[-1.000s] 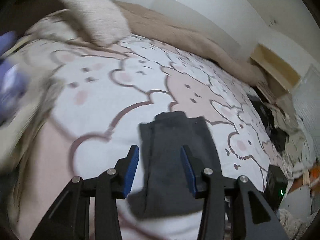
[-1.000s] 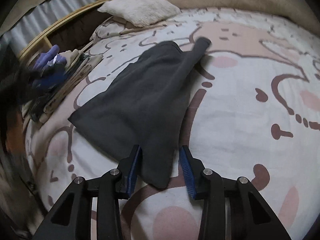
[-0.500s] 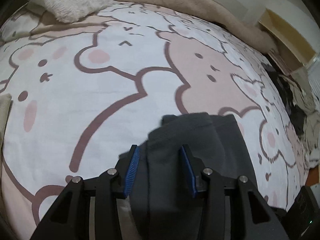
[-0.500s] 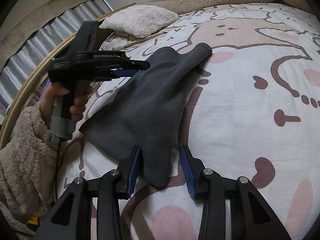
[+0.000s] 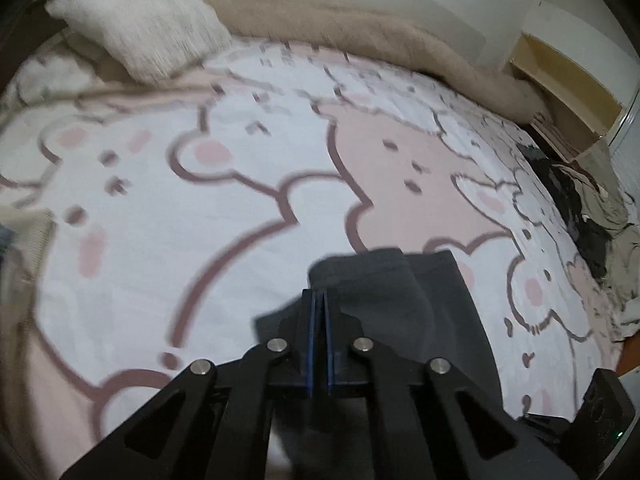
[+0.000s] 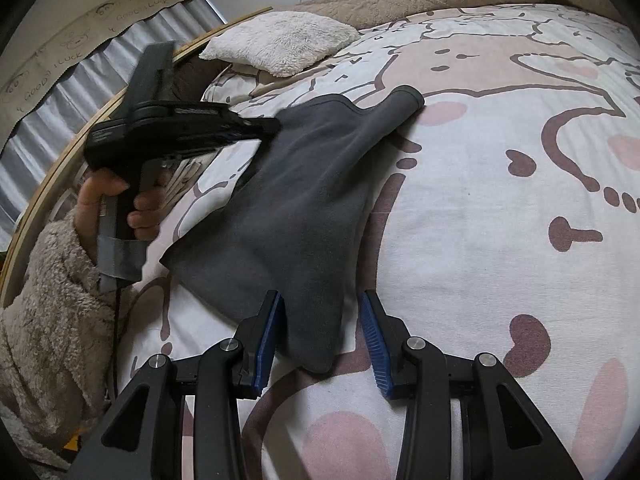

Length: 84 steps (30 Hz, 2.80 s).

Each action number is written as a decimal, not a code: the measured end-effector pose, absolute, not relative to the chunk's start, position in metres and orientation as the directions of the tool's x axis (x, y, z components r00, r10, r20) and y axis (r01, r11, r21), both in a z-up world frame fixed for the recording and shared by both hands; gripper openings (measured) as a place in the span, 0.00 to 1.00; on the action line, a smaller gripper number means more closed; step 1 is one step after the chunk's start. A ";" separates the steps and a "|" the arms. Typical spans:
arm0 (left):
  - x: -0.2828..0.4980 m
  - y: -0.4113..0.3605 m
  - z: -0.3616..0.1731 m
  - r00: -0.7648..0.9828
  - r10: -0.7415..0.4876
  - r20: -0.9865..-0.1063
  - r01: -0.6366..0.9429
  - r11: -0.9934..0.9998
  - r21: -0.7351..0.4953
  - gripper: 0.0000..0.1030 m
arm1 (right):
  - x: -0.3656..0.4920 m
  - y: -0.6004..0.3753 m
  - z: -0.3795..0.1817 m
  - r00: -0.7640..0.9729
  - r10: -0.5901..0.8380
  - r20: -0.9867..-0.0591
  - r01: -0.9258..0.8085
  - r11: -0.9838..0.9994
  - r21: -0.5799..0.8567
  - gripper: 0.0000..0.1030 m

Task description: Fold clothes

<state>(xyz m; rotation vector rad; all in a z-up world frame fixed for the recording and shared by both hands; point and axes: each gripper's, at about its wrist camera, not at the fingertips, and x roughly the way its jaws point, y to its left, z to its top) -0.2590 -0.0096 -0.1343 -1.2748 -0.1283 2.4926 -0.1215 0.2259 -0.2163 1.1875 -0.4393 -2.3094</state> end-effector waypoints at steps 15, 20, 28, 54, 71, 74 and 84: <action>-0.263 -0.007 -0.155 -0.495 0.343 -0.798 -0.270 -0.934 -0.234 0.26 | -0.121 0.226 -0.214 -0.492 -0.567 -0.661 0.284 -0.822 0.493 0.40; -0.271 0.011 -0.166 -0.461 0.334 -0.822 -0.310 -0.929 -0.204 0.26 | -0.121 0.226 -0.213 -0.492 -0.568 -0.660 0.284 -0.821 0.495 0.40; -0.236 0.016 -0.135 -0.581 0.345 -0.737 -0.381 -0.916 -0.128 0.03 | -0.121 0.227 -0.212 -0.490 -0.575 -0.655 0.282 -0.815 0.506 0.40; -0.188 -0.017 -0.106 -0.613 0.368 -0.699 -0.291 -0.928 -0.233 0.21 | -0.144 0.299 -0.145 -0.564 -0.663 -0.493 0.104 -0.649 0.754 0.40; -0.129 0.027 -0.180 -0.408 0.514 -0.754 -0.339 -0.852 -0.398 0.21 | -0.308 0.261 -0.183 -0.459 -0.614 -0.642 0.051 -0.740 0.671 0.05; -0.127 0.025 -0.175 -0.416 0.513 -0.751 -0.329 -0.855 -0.402 0.21 | -0.323 0.260 -0.192 -0.462 -0.530 -0.710 0.031 -0.811 0.585 0.05; -0.141 -0.026 -0.163 -0.508 0.386 -0.770 -0.175 -0.921 -0.347 0.34 | -0.267 0.214 -0.157 -0.333 -0.637 -0.696 0.332 -0.770 0.545 0.05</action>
